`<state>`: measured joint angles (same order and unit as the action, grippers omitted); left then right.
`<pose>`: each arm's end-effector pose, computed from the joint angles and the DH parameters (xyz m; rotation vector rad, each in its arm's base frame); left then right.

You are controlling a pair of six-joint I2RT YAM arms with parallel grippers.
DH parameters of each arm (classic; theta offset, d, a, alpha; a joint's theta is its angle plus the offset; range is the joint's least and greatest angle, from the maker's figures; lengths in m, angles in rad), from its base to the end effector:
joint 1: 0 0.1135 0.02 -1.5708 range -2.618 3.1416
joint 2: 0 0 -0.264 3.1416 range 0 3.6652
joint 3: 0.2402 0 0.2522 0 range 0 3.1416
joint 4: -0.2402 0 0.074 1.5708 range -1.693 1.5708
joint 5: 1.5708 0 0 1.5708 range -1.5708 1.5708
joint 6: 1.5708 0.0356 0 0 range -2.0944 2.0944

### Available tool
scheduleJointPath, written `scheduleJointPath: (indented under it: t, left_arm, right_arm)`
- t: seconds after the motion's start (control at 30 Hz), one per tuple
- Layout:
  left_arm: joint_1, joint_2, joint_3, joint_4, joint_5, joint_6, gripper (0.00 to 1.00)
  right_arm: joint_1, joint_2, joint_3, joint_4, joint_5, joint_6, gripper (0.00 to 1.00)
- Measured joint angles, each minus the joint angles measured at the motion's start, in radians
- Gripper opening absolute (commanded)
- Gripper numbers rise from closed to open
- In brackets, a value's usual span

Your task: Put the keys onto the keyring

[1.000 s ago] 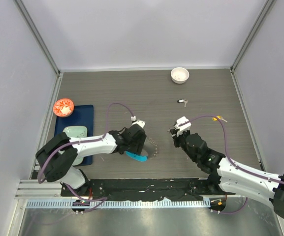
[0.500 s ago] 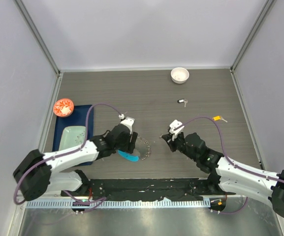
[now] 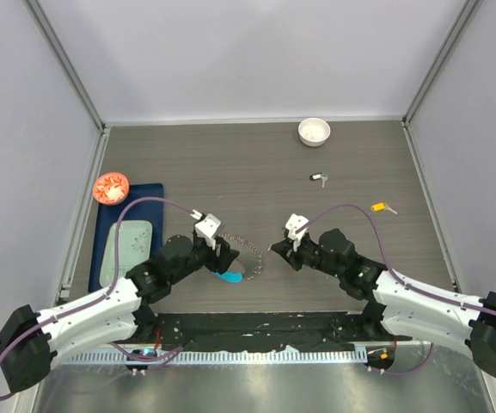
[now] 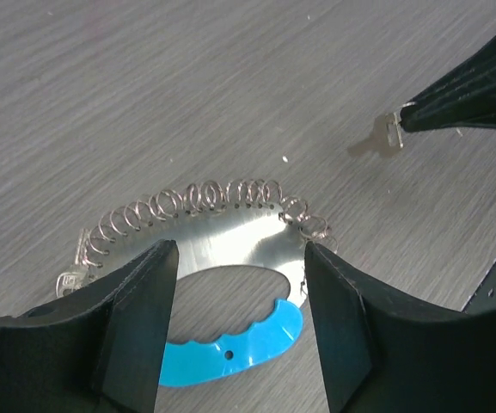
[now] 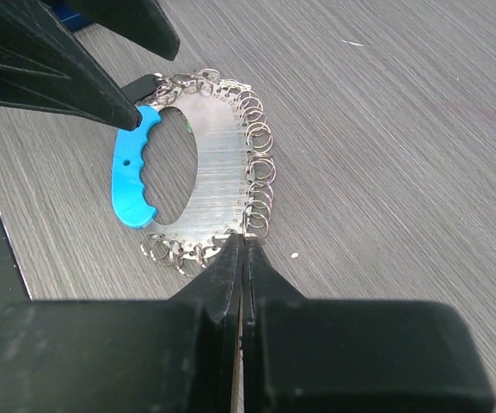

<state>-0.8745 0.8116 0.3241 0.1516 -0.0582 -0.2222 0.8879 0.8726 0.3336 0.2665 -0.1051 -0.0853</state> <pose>0.1210 -0.1415 0.2072 0.5913 1.8751 -0.6788 0.1212 0.1549 0.2120 -0.9512 1.6366 0.6523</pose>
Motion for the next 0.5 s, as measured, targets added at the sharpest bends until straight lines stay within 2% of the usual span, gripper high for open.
scheduleJointPath:
  t: [0.17, 0.5]
  left_arm:
    - [0.000, 0.044, 0.014, 0.028, -0.043, -0.027, 0.66]
    - [0.000, 0.251, 0.217, -0.134, -0.227, -0.252, 0.63]
  right_arm:
    - [0.000, 0.028, 0.021, -0.006, 0.045, 0.008, 0.01]
    - [0.000, 0.082, 0.037, 0.001, 0.349, 0.048, 0.01]
